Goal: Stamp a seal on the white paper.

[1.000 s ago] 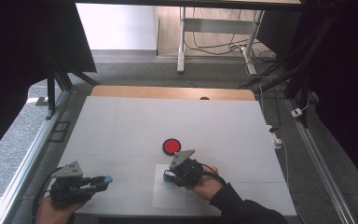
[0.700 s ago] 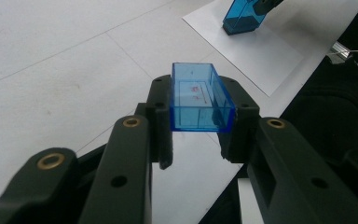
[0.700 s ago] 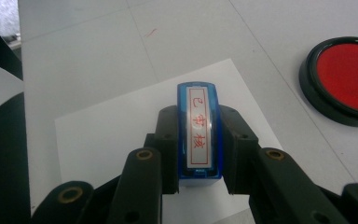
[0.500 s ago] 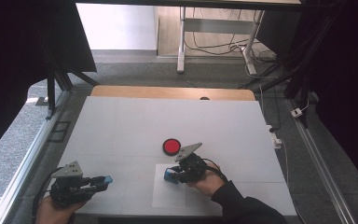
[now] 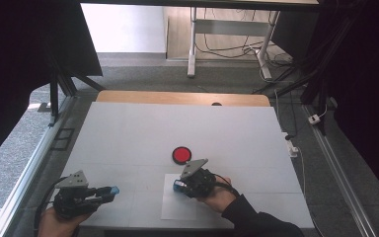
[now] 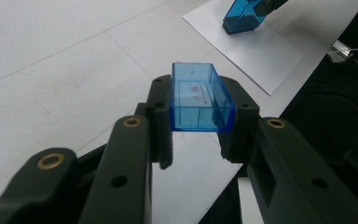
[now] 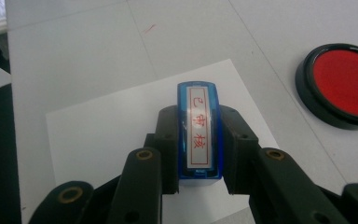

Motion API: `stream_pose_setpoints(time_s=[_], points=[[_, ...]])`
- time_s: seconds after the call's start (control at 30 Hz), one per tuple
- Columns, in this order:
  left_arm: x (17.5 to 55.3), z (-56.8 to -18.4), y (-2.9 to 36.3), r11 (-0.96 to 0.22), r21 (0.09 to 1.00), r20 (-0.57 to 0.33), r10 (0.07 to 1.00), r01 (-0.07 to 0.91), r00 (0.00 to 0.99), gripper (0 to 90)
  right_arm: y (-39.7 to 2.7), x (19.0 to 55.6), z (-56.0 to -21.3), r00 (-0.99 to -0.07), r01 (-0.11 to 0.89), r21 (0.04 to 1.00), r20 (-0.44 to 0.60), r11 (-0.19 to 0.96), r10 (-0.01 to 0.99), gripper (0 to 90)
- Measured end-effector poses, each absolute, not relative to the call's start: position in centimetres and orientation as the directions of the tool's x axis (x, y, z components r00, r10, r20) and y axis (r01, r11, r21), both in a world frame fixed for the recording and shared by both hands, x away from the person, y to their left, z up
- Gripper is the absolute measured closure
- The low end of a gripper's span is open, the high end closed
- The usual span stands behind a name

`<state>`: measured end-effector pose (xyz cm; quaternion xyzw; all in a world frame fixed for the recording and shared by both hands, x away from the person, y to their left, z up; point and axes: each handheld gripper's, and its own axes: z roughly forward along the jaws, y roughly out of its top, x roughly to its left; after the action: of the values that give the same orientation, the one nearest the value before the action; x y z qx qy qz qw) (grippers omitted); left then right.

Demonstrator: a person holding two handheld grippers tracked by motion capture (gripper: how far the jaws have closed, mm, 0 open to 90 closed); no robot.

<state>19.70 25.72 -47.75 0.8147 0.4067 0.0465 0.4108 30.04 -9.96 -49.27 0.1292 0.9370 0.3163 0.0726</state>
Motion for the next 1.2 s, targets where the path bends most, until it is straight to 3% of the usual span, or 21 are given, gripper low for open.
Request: stream_pose_setpoints(time_s=[0.2,1.2], points=[[19.72,-47.77,25.74,-0.331,0.707,-0.260,0.700,0.625,0.665,68.3,-10.58,30.99,-49.49,-0.954,0.247,0.633,0.025,0.734,0.299,71.9],[19.71,-47.76,25.71,-0.334,0.706,-0.258,0.701,0.625,0.665,68.2,-10.73,31.07,-48.84,-0.956,0.236,0.649,0.022,0.723,0.292,71.3]])
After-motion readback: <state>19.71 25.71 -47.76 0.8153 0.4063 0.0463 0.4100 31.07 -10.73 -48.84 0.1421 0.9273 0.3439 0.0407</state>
